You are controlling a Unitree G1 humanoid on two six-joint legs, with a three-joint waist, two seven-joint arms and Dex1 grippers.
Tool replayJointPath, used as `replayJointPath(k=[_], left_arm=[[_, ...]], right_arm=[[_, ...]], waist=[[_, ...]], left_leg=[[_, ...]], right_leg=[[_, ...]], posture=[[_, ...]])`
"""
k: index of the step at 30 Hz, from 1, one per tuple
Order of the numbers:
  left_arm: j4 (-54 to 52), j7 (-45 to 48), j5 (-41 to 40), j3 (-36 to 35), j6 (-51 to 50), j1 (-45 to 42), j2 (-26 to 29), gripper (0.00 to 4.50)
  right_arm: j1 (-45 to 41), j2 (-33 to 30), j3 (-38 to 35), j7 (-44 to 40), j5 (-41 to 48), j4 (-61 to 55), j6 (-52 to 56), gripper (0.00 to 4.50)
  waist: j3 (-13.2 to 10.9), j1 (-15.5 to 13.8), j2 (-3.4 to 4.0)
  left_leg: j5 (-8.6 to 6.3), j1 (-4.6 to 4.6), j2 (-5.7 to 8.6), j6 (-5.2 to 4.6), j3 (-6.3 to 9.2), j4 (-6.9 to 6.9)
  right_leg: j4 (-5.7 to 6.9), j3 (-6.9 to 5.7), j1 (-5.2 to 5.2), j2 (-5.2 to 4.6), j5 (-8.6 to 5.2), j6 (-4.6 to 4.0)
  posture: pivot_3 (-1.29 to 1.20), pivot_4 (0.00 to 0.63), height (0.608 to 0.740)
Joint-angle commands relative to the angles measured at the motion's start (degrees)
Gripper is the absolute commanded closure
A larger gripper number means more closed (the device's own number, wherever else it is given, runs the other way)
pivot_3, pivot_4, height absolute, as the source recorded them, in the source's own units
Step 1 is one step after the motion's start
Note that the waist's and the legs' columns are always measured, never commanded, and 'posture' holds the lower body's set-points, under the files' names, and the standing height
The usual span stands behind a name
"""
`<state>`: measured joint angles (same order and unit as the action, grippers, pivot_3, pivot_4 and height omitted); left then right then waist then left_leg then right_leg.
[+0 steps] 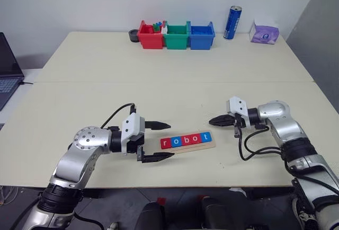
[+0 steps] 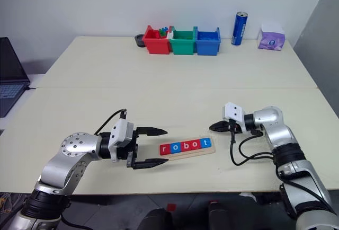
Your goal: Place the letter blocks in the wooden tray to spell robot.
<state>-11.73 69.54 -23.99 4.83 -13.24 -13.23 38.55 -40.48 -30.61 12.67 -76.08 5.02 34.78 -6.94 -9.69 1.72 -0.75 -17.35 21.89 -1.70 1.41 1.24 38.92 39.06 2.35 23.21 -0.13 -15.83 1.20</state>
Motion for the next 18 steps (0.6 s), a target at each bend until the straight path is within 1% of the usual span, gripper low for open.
replayJointPath(k=[1, 8, 18], left_arm=[[-1.77, 0.22, -0.66, -0.4, 0.5, -0.59, 0.33, 0.0], [-2.67, 0.01, -1.0, -0.99, 0.11, 0.35, 0.99, 0.0], [-2.88, -0.15, -1.08, -0.82, 0.06, 0.57, 0.99, 0.0]], right_arm=[[-1.87, 1.39, 0.57, 0.93, -2.03, 4.1, -4.07, 4.45], [-3.18, 2.94, 0.84, 1.34, -3.85, 10.48, -8.3, 4.45], [-0.56, 2.04, 1.21, -0.98, -3.71, 7.44, -9.25, 4.45]], waist=[[0.0, 0.0, 0.0], [0.0, 0.05, 0.01], [0.0, 0.04, 0.01]], left_leg=[[0.0, 0.0, -0.01, 0.0, 0.0, 0.0], [0.0, -0.02, -0.01, 0.01, -0.03, 0.0], [0.0, -0.02, -0.02, 0.01, -0.02, 0.0]], right_leg=[[0.0, 0.0, 0.0, -0.01, 0.0, 0.0], [0.01, 0.0, 0.0, -0.02, 0.0, 0.0], [0.02, 0.01, 0.0, -0.03, 0.0, 0.0]], posture=[[0.0, 0.15, 0.74], [0.0, 0.15, 0.74], [0.0, 0.15, 0.74]])
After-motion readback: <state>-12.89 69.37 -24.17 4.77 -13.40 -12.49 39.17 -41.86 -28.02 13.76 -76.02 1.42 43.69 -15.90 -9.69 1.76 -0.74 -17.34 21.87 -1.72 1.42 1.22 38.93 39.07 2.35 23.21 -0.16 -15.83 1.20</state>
